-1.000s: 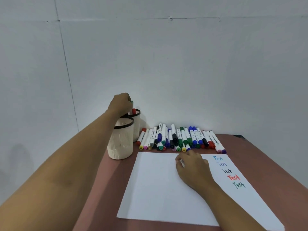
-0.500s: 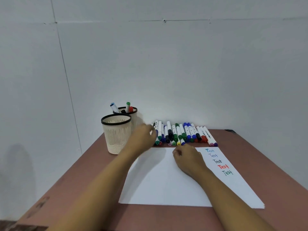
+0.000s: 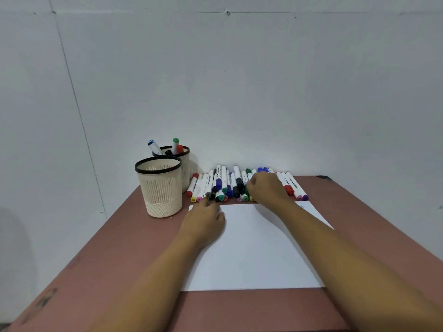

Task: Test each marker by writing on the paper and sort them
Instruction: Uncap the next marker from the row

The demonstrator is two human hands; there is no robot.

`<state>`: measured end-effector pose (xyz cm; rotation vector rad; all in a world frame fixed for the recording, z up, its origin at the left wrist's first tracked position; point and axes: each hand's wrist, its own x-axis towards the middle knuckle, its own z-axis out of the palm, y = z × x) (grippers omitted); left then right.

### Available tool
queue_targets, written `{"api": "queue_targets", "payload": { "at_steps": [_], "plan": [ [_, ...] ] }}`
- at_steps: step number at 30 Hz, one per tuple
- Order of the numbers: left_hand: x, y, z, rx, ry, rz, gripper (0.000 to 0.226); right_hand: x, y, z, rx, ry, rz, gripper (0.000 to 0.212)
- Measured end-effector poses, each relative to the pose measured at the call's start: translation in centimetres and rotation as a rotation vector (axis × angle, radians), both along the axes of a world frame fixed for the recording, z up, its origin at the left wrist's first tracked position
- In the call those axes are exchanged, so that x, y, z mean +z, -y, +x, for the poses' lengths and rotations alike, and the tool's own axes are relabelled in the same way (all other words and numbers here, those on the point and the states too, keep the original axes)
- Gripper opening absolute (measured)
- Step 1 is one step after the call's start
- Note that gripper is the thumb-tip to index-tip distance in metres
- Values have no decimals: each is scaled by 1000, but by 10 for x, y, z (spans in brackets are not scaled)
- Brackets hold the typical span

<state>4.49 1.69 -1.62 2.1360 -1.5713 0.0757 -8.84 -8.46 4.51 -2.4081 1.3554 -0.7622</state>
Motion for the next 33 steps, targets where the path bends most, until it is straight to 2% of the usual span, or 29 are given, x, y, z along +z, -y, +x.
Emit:
{"api": "queue_targets", "payload": {
  "at_steps": [4, 11, 17, 22, 26, 27, 30, 31, 33],
  "plan": [
    [0, 1, 0, 5, 19, -21, 30, 5, 10, 21, -32, -31, 52, 40],
    [-1, 2, -1, 13, 43, -61, 28, 0, 15, 40, -79, -64, 45, 35],
    [0, 2, -1, 16, 32, -50, 29, 1, 17, 41, -138, 38, 75, 33],
    [12, -1, -4, 2, -63, -123, 31, 8, 9, 28, -157, 255, 125, 38],
    [28, -4, -12, -35, -308, -260, 30, 5, -7, 4, -70, 486, 262, 37],
    [30, -4, -14, -68, -435, -264, 32, 3, -14, -3, -28, 539, 311, 36],
    [37, -6, -26, -194, -990, -261, 33, -7, -40, -23, 84, 601, 402, 36],
    [38, -7, -29, -227, -1101, -259, 35, -11, -49, -27, 122, 605, 410, 35],
    [39, -7, -34, -278, -1190, -257, 34, -17, -62, -30, 199, 602, 417, 34]
  ]
}}
